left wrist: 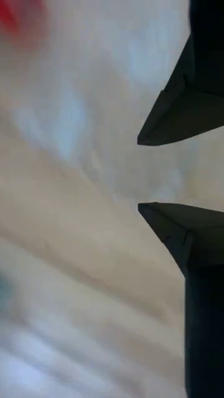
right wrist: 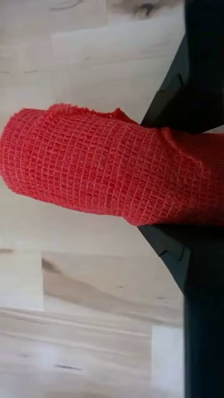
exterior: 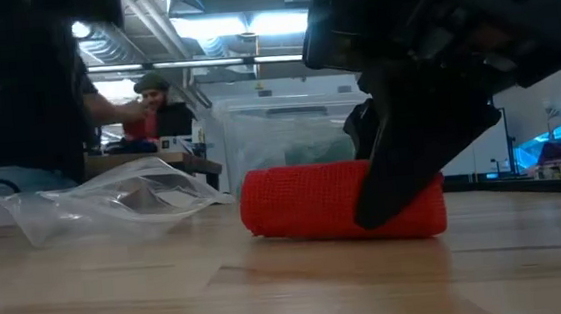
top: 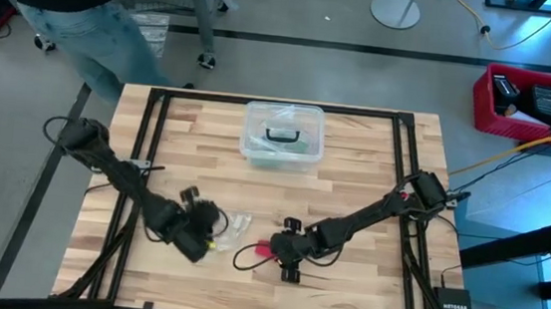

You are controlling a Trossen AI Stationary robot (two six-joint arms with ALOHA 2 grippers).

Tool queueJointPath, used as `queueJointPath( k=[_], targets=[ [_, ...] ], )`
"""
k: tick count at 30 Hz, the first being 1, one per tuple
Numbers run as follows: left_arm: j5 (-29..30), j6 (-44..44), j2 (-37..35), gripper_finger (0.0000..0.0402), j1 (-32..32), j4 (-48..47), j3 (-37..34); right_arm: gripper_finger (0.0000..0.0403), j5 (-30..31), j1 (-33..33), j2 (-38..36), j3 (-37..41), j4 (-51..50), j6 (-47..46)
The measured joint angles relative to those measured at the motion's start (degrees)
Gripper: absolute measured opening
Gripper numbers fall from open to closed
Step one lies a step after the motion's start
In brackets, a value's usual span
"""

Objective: Roll bandage
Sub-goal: Put the red bandage into the transparent zip bag

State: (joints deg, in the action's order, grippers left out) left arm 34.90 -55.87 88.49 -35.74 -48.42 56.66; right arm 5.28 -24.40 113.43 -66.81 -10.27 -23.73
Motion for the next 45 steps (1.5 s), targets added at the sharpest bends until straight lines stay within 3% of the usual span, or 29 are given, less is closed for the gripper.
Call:
queueJointPath(
  k=[4,9,12,21,29,34,45],
  targets=[
    [0.07,8.72,-2.69,0.0153,-2.54,19.9,0.83,0.0188,1.68,0.04,-0.02,0.0,-0.08,2.26],
    [-1.21,22.54,2.79,0.0153,-3.63,37.65,0.99,0.0188,3.27,0.11,-0.02,0.16,-0.12,3.42],
    [-1.28,24.39,7.95,0.0153,-3.27,34.9,3.79,0.0188,4.22,0.01,-0.19,1.15,0.49,3.52],
    [1.82,21.5,19.88,0.0153,-0.74,15.13,14.6,0.0189,4.87,0.0,-0.41,3.38,1.23,3.14],
    [1.57,17.59,19.71,0.0153,0.27,8.3,15.46,0.0189,4.92,0.0,-0.33,3.56,2.83,3.47],
    [-1.81,14.09,19.85,0.0153,0.24,8.74,15.17,0.0189,5.01,0.0,-0.26,3.58,3.17,3.63],
    [-2.83,12.72,19.97,0.0153,0.47,8.99,15.11,0.0189,5.71,0.0,-0.15,3.63,3.47,4.2]
  ],
)
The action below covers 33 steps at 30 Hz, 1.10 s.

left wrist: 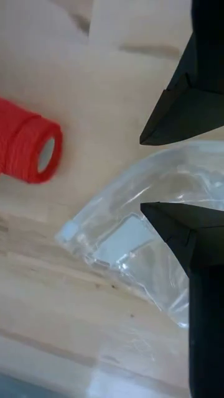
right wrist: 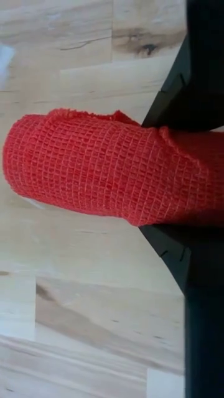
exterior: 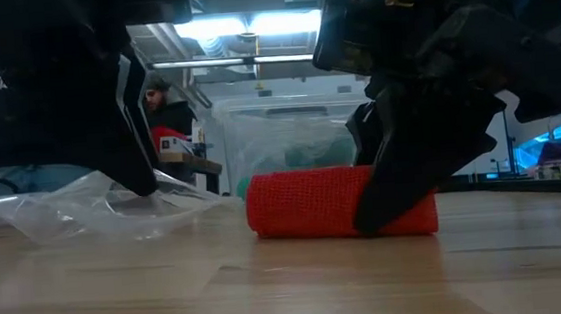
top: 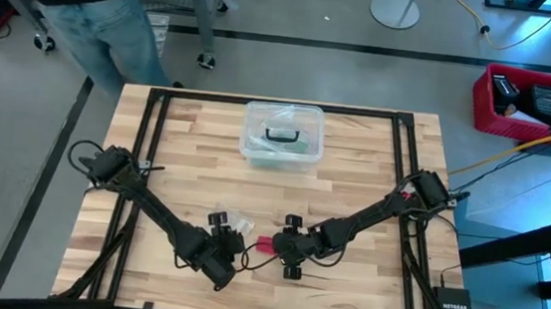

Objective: Roll bandage
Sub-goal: Put the red bandage into the transparent zip bag

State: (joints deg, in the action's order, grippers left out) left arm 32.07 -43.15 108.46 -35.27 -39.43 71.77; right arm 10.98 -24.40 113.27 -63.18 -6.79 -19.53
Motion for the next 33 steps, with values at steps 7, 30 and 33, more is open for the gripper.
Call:
queueJointPath(
  k=[7,30,33],
  targets=[
    [0.24,1.02,0.57,0.0099,1.6,-2.02,-0.04,0.0189,0.2,0.0,0.07,0.07,0.82,0.33],
    [0.29,4.19,-5.56,0.0002,4.6,-0.45,3.45,0.0188,8.84,-2.28,0.35,-2.16,16.61,9.78],
    [0.36,3.85,-5.44,0.0001,5.13,0.56,3.48,0.0188,9.1,-3.01,0.25,-3.76,17.95,12.62]
  ],
)
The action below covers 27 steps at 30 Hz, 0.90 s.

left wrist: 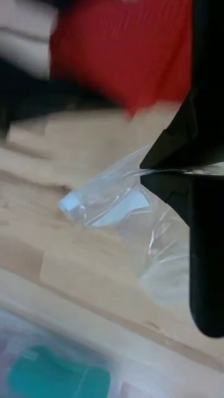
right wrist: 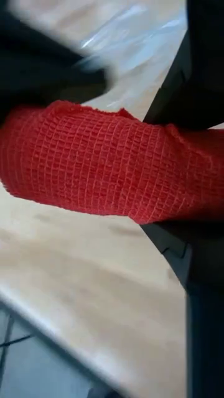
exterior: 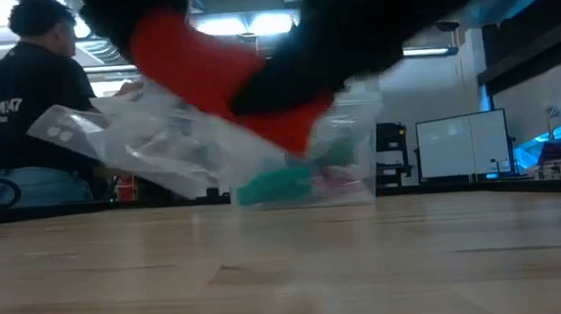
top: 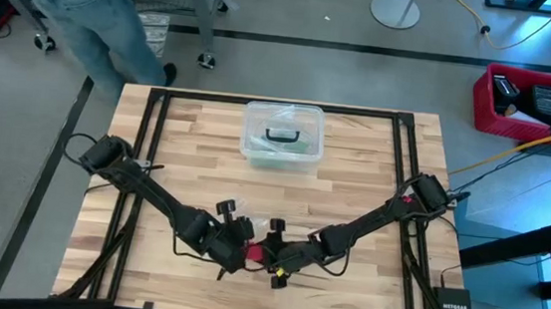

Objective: Roll bandage
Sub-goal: Put the red bandage into the transparent zip bag

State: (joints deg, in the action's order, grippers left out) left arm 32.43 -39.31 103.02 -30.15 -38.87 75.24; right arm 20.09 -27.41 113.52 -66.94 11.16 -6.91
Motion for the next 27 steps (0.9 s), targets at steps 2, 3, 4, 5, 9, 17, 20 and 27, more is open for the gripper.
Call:
queueJointPath(
  k=[2,3,4,5,9,17,20,27],
  targets=[
    [0.53,-0.33,0.0,0.0002,0.32,0.73,0.0,0.0188,-0.11,-0.03,-0.16,-0.76,0.1,1.22],
    [0.61,-0.22,-0.05,0.0002,0.43,1.68,0.0,0.0188,-0.06,-0.03,-0.16,-0.81,-0.1,1.41],
    [0.59,0.52,-0.16,0.0002,0.61,2.58,0.0,0.0188,0.27,0.01,-0.14,-0.83,-0.32,1.43],
    [0.48,1.08,-0.21,0.0002,0.63,3.19,0.0,0.0188,0.65,0.11,-0.12,-0.83,-0.42,1.46],
    [-0.08,1.99,-0.42,0.0001,0.48,3.82,-0.01,0.0188,1.8,0.65,-0.12,-0.94,-2.24,0.65],
    [0.44,0.75,-0.55,0.0001,-1.21,3.8,1.12,0.0188,3.25,1.38,-0.01,-0.96,-7.91,-4.46],
    [0.75,0.91,-0.55,0.0001,-1.85,3.69,1.84,0.0188,3.32,1.52,0.02,-0.96,-8.48,-5.25],
    [3.26,1.73,-0.55,0.0001,-3.67,3.74,2.83,0.0188,3.49,1.7,0.02,-0.96,-9.47,-7.6]
  ],
)
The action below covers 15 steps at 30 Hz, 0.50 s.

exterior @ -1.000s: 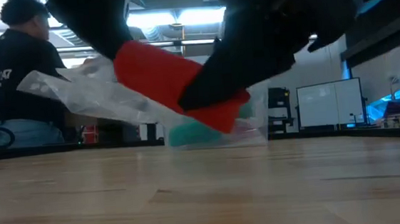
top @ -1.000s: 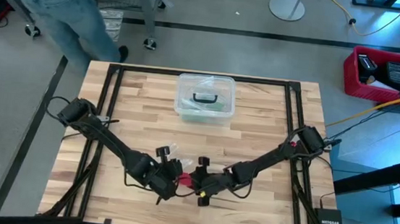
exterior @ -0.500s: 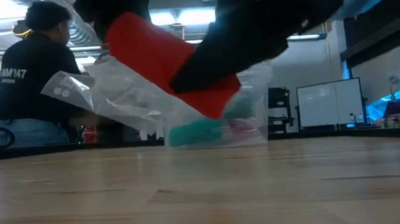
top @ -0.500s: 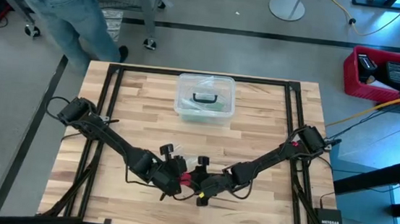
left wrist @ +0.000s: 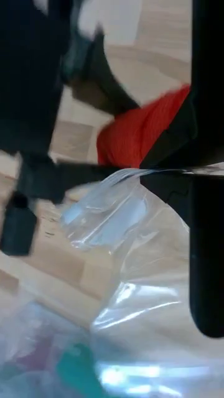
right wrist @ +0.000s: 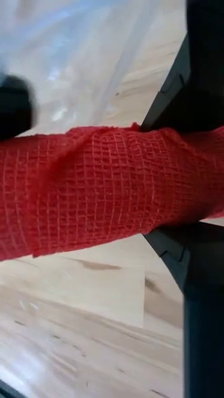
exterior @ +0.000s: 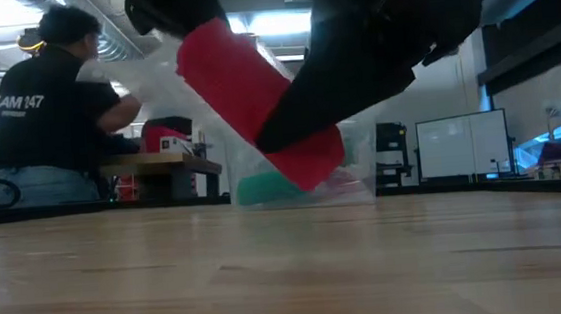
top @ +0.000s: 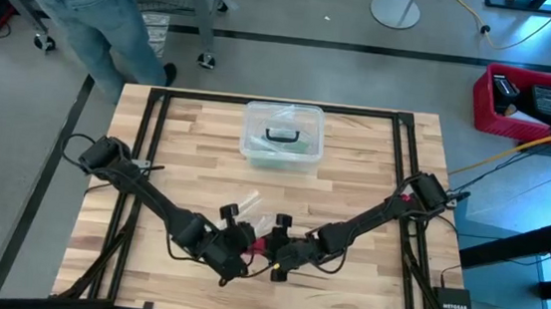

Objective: Roll bandage
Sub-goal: Put the red bandage into the transparent zip bag

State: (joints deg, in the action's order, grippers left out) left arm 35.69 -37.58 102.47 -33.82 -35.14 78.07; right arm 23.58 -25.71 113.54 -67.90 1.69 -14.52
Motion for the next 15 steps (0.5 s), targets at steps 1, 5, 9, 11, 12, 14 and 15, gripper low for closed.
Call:
queueJointPath(
  k=[1,5,9,11,12,14,15],
  targets=[
    [0.46,0.43,0.01,0.0001,-0.34,0.05,0.35,0.0188,-0.03,0.12,0.0,0.0,-0.48,-0.13],
    [0.39,1.59,-0.04,0.0001,-1.72,0.81,1.39,0.0188,1.56,1.02,0.09,0.04,-2.48,-3.65],
    [0.87,1.47,0.04,0.0001,-2.44,-0.02,1.09,0.0188,-1.73,1.66,0.09,0.06,-2.58,-8.33],
    [1.21,1.1,0.39,0.0001,-2.59,0.31,0.62,0.0188,-4.59,1.79,0.08,0.07,-0.76,-9.81],
    [1.28,0.69,0.57,0.0001,-2.62,0.2,0.16,0.0188,-6.46,1.84,0.03,0.07,0.47,-9.9],
    [2.24,-0.46,0.64,0.0001,-2.7,0.05,-1.03,0.0188,-9.9,1.89,-0.02,0.07,2.87,-9.99],
    [2.86,-1.09,0.64,0.0001,-2.7,0.32,-1.61,0.0188,-10.59,1.88,-0.02,0.09,3.62,-10.03]
  ],
)
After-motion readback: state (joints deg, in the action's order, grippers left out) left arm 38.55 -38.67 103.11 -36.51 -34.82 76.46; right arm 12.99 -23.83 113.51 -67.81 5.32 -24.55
